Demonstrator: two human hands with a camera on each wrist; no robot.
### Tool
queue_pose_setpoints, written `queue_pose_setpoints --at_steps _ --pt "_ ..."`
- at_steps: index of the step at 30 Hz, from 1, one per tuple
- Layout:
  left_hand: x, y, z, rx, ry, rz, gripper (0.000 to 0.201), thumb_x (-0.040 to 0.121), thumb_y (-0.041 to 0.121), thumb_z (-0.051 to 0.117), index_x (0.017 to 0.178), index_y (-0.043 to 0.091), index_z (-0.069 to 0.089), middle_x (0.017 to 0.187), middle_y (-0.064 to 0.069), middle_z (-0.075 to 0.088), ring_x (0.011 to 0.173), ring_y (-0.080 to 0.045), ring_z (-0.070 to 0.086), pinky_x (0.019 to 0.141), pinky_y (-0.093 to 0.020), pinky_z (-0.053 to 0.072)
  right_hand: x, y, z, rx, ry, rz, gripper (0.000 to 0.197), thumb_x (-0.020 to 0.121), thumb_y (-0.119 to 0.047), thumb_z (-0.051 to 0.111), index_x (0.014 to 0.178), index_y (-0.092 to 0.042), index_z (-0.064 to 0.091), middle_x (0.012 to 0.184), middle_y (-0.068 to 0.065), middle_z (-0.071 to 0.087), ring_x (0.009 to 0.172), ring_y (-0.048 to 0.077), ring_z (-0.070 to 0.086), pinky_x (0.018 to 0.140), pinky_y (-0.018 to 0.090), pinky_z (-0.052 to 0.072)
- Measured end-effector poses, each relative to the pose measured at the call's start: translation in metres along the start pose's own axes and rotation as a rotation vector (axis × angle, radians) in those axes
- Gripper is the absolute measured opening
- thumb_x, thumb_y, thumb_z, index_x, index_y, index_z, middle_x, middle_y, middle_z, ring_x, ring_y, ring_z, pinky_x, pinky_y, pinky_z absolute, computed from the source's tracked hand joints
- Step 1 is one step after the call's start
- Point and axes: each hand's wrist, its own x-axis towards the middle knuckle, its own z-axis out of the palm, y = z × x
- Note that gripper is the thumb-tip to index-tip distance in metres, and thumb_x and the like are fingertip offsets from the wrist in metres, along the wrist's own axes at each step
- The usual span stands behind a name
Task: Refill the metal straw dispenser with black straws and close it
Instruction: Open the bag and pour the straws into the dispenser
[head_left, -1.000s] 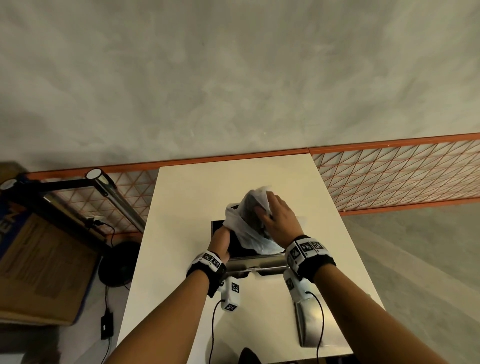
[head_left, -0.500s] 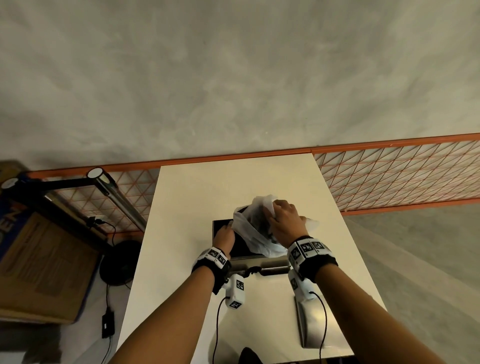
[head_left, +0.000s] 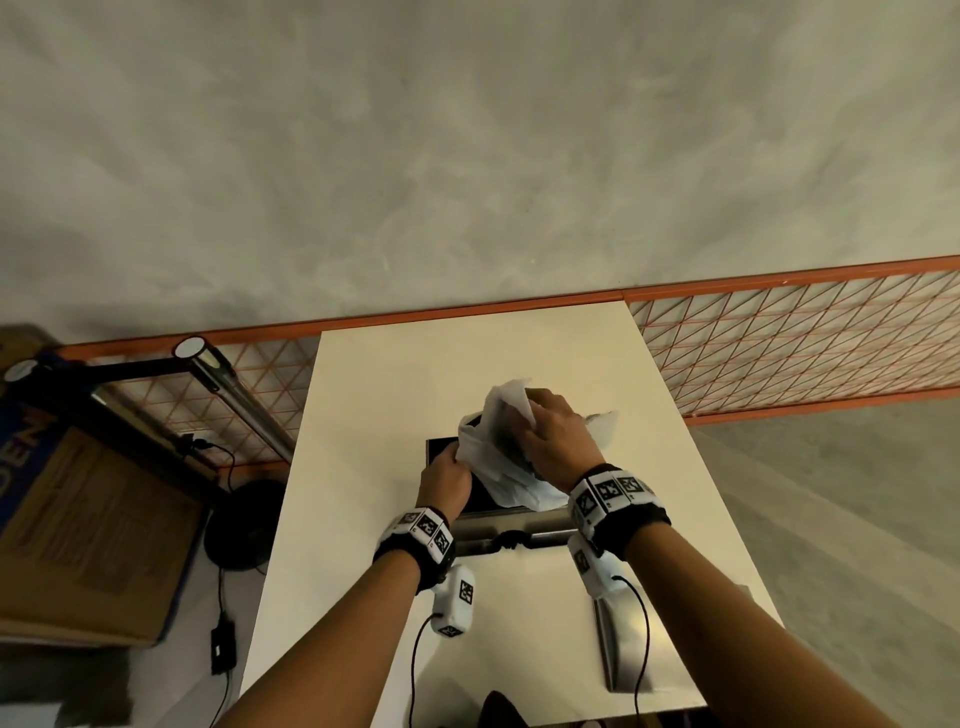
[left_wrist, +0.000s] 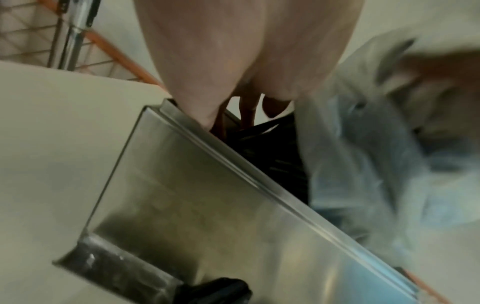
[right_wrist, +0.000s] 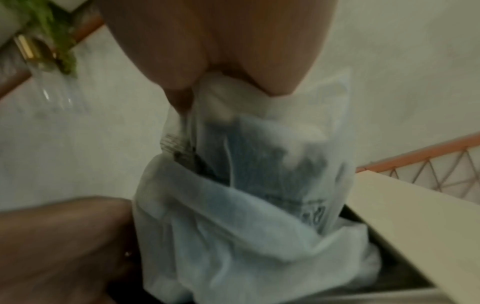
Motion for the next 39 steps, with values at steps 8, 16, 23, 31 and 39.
queue_pose_setpoints --at_steps 8,16,23,31,39 --pt "0.008 -0.013 0.000 0.420 -0.098 0.142 0.036 0.102 0.012 0.044 0.135 0.009 0.057 0.129 -0.027 0.060 0.113 -0.045 0.057 0.092 -0.040 0.045 -0.003 0.003 -0.006 0.284 0.110 0.047 0.040 0.104 -0.037 0.038 0.129 -0.013 0.058 0.132 0.006 0.056 0.114 0.027 0.054 0.095 0.037 0.044" --pt "0.004 -0.026 0.016 0.500 -0.098 0.182 0.059 0.095 0.032 0.060 0.152 0.028 0.043 0.156 -0.020 0.026 0.139 -0.042 0.038 0.117 -0.045 0.038 -0.016 0.023 0.000 -0.020 -0.016 0.434 0.061 0.088 -0.068 0.043 0.139 -0.038 0.029 0.143 0.009 0.037 0.128 0.038 0.040 0.098 0.063 0.038" --pt "-0.001 -0.033 0.022 0.300 -0.061 0.345 0.098 0.087 0.032 0.076 0.163 0.019 0.017 0.165 -0.005 0.023 0.144 -0.026 0.041 0.115 -0.039 0.042 -0.018 0.024 0.020 0.079 0.005 0.313 0.049 0.086 -0.060 0.042 0.124 -0.030 0.049 0.125 0.009 0.049 0.109 0.035 0.051 0.089 0.050 0.049" --pt "-0.001 -0.037 0.016 0.188 -0.060 0.368 0.073 0.087 0.005 0.074 0.151 0.009 0.040 0.145 -0.009 0.056 0.131 -0.021 0.056 0.109 -0.023 0.043 -0.006 -0.001 0.009 0.052 0.028 0.064 0.034 0.099 -0.035 0.032 0.109 -0.016 0.058 0.109 0.004 0.057 0.094 0.030 0.054 0.075 0.046 0.050" --pt "0.000 -0.035 0.014 0.131 -0.009 0.741 0.074 0.087 0.038 0.080 0.150 0.017 0.047 0.146 -0.012 0.058 0.136 -0.027 0.054 0.116 -0.048 0.042 -0.002 -0.007 0.011 -0.105 -0.115 0.156 0.041 0.101 -0.044 0.032 0.132 -0.023 0.048 0.142 0.003 0.041 0.126 0.029 0.042 0.100 0.055 0.036"
